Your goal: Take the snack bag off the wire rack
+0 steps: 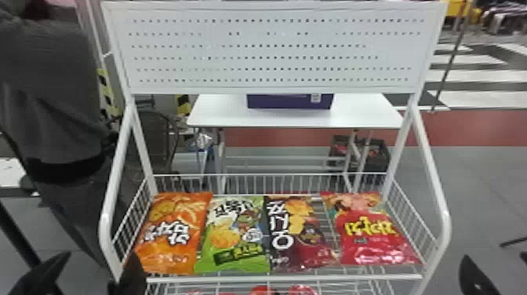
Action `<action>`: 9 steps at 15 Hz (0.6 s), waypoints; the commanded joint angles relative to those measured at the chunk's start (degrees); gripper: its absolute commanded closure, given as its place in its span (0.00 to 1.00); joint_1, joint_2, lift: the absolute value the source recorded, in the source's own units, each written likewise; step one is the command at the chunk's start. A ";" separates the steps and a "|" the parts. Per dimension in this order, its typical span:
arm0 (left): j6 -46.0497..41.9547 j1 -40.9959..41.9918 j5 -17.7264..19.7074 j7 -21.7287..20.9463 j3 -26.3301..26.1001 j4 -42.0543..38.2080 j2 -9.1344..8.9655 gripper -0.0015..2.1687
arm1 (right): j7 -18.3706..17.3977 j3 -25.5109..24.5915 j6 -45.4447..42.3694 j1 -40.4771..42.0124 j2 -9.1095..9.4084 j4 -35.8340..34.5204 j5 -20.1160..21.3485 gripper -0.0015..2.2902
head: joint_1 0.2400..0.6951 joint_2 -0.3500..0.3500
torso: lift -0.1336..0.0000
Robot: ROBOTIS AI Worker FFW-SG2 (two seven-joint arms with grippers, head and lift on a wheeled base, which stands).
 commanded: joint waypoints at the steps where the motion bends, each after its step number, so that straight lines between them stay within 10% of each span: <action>1: 0.02 -0.18 0.17 -0.02 0.17 0.30 -0.02 0.08 | 0.00 0.04 -0.09 -0.12 0.13 -0.09 0.26 0.08 | 0.57 0.50 | 1.00; 9: 0.02 0.00 0.26 -0.38 0.35 0.12 -0.02 0.08 | 0.00 0.65 -0.09 -0.47 0.31 -0.17 0.61 0.08 | 0.57 0.50 | 1.00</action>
